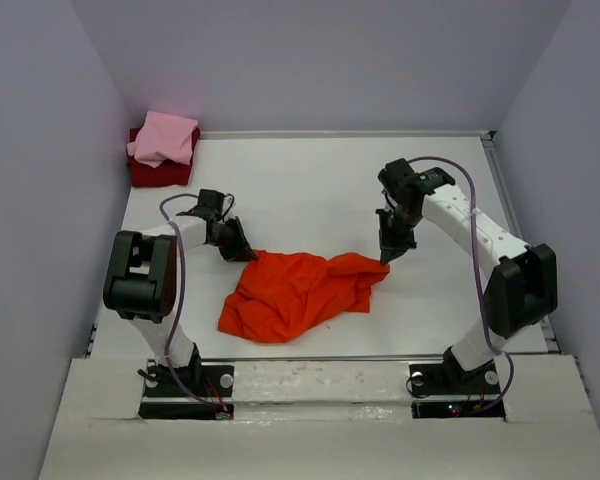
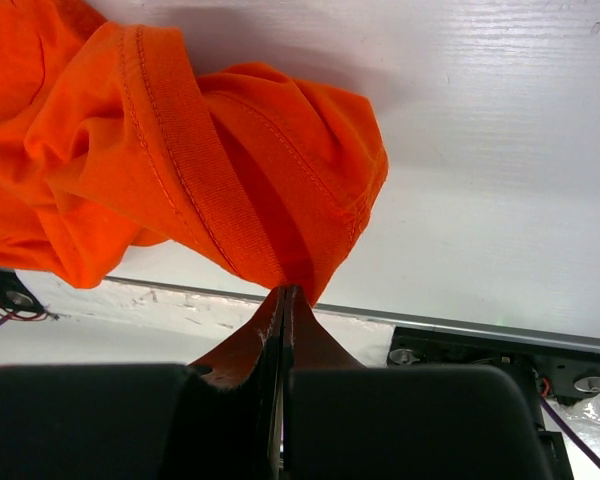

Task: Fold and stack the t-shirts
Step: Move the tshirt to the center of the board

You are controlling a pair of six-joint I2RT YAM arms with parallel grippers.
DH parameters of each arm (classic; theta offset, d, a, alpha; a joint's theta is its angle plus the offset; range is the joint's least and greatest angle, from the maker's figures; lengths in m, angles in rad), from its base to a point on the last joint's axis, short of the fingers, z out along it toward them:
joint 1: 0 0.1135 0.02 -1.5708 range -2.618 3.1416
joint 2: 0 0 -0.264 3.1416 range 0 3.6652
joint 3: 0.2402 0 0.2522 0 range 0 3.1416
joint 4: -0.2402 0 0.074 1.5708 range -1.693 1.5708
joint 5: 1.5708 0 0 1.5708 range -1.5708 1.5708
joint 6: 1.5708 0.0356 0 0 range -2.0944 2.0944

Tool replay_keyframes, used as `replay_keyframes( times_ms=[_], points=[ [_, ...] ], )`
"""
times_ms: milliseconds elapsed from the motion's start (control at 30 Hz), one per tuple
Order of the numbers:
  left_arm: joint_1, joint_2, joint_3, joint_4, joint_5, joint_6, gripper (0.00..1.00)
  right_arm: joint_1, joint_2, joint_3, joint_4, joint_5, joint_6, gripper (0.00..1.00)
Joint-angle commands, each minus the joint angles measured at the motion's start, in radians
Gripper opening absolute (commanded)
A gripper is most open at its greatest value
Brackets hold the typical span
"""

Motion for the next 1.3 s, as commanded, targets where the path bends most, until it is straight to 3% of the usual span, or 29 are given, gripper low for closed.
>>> replay_keyframes(
  times_ms=[0, 233, 400, 600, 667, 700, 733, 800, 933, 1000, 1267],
  points=[
    [-0.006, 0.026, -0.006, 0.009, -0.022, 0.009, 0.00, 0.007, -0.049, 0.003, 0.018, -0.004, 0.006, 0.00],
    [-0.006, 0.011, 0.019, -0.060, -0.113, 0.024, 0.00, 0.007, -0.076, -0.037, -0.031, 0.044, 0.017, 0.00],
    [0.007, -0.086, 0.097, -0.158, -0.296, 0.020, 0.00, 0.007, -0.162, -0.216, -0.062, 0.033, 0.060, 0.00],
    [0.031, -0.134, 0.224, -0.220, -0.357, 0.029, 0.00, 0.007, -0.248, -0.430, -0.036, -0.027, 0.110, 0.03],
    [0.036, -0.131, 0.273, -0.243, -0.355, 0.036, 0.00, 0.007, -0.268, -0.447, -0.040, -0.021, 0.113, 0.27],
    [0.036, -0.128, 0.293, -0.255, -0.347, 0.038, 0.00, 0.007, -0.273, -0.435, -0.045, -0.011, 0.115, 0.62],
    [0.036, -0.128, 0.293, -0.255, -0.339, 0.038, 0.00, 0.007, -0.273, -0.421, -0.048, -0.011, 0.116, 0.78],
    [0.036, -0.137, 0.301, -0.254, -0.330, 0.035, 0.00, 0.007, -0.268, -0.366, -0.065, 0.005, 0.115, 0.86],
    [0.036, -0.178, 0.271, -0.220, -0.283, 0.033, 0.00, -0.002, -0.219, -0.110, -0.079, 0.045, 0.092, 0.88],
    [0.036, -0.200, 0.261, -0.215, -0.272, 0.039, 0.00, -0.011, -0.190, -0.059, -0.045, -0.013, 0.068, 0.89],
    [0.036, -0.224, 0.280, -0.252, -0.284, 0.067, 0.00, -0.033, -0.066, -0.172, 0.317, -0.409, 0.102, 0.80]
  ],
)
